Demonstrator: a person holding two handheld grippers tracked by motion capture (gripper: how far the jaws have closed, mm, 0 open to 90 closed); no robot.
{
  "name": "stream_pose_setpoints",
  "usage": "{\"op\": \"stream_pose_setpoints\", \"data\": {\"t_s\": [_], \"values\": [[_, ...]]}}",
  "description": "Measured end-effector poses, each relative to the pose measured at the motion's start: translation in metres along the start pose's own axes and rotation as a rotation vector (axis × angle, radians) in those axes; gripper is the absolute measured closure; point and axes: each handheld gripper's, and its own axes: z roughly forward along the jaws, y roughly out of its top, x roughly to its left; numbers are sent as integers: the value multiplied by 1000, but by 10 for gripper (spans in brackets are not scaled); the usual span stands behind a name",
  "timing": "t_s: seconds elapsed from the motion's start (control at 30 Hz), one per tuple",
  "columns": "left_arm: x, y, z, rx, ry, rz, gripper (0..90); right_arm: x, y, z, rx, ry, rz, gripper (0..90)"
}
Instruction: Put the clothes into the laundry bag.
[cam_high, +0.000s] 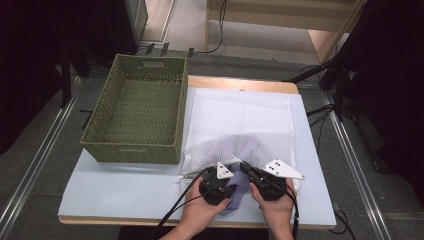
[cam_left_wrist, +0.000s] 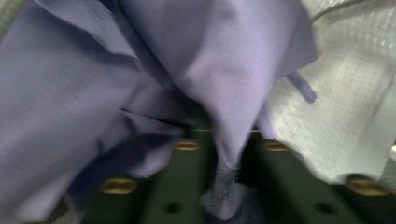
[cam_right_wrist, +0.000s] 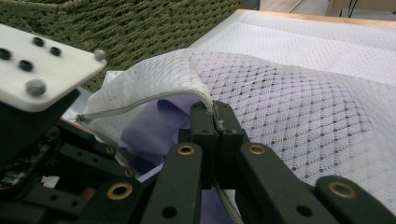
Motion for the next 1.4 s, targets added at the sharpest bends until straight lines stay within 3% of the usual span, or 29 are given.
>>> {"op": "stream_pose_setpoints", "data": {"t_s": [0.1,0.2,0.23,0.3,0.37,0.53,0.73,0.8,0.87,1.13,1.33,1.4], "values": [[1,6,0,-30,-21,-12,882,0,0,-1,0,0,0,897],[1,14,-2,-104,-1,-12,881,-1,1,-1,-6,-1,4,897],[1,15,-1,-125,24,-6,881,-1,1,-2,-6,-2,6,897],[5,16,6,-110,44,-20,874,-1,1,-1,-5,-10,8,897],[9,15,12,-67,29,-40,796,-2,0,-1,8,-19,20,897],[6,13,-12,-105,-20,-1,555,-5,-1,-1,10,-28,28,897],[9,1,-31,-109,-40,11,449,-5,0,0,7,-28,33,897],[6,-6,-33,-102,-55,3,454,-5,0,-1,5,-29,29,897],[4,-11,-35,-91,-59,22,450,-5,0,-1,6,-28,26,897],[3,-16,-17,-40,-18,26,519,-4,0,-1,8,-23,28,896],[-5,-9,-5,-3,24,77,651,-3,0,0,10,-17,19,897],[-4,-7,-2,-3,25,70,774,-2,0,0,10,-16,17,896]]}}
